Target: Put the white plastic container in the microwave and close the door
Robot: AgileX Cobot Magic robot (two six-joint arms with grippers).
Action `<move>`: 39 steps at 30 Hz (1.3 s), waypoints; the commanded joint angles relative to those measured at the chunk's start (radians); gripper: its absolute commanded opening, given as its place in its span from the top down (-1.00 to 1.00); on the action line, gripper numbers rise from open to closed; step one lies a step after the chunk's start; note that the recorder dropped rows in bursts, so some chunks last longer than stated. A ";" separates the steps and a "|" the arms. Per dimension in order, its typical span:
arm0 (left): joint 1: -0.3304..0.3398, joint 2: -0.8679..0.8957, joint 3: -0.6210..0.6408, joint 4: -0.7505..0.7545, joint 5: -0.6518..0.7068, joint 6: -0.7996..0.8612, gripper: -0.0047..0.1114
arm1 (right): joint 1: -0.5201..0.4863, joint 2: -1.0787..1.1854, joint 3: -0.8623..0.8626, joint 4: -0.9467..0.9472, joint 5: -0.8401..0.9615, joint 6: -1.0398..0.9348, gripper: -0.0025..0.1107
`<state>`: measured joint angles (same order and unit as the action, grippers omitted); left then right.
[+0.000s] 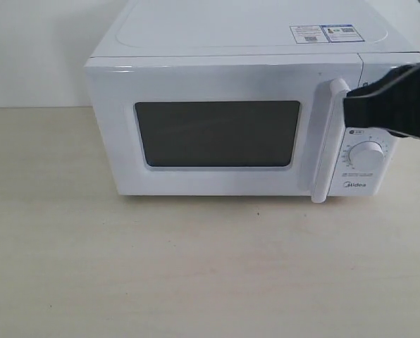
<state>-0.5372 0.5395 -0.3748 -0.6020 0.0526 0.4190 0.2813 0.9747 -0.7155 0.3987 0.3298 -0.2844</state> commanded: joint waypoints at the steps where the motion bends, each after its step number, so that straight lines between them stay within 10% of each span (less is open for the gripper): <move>1: -0.007 -0.006 0.003 0.001 -0.004 0.004 0.84 | -0.003 -0.120 0.006 -0.001 0.120 -0.005 0.96; 15: -0.007 -0.006 0.003 0.001 -0.006 0.004 0.84 | -0.008 -0.286 0.006 -0.017 0.099 -0.019 0.96; 29: -0.007 -0.006 0.003 0.001 -0.006 0.004 0.84 | -0.308 -0.603 0.006 -0.021 0.261 -0.038 0.96; 39: -0.007 -0.006 0.003 0.001 -0.006 0.004 0.84 | -0.318 -0.616 0.153 -0.039 0.152 -0.038 0.96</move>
<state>-0.5372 0.5395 -0.3748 -0.6020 0.0526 0.4190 -0.0314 0.3727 -0.6353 0.3668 0.5412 -0.3132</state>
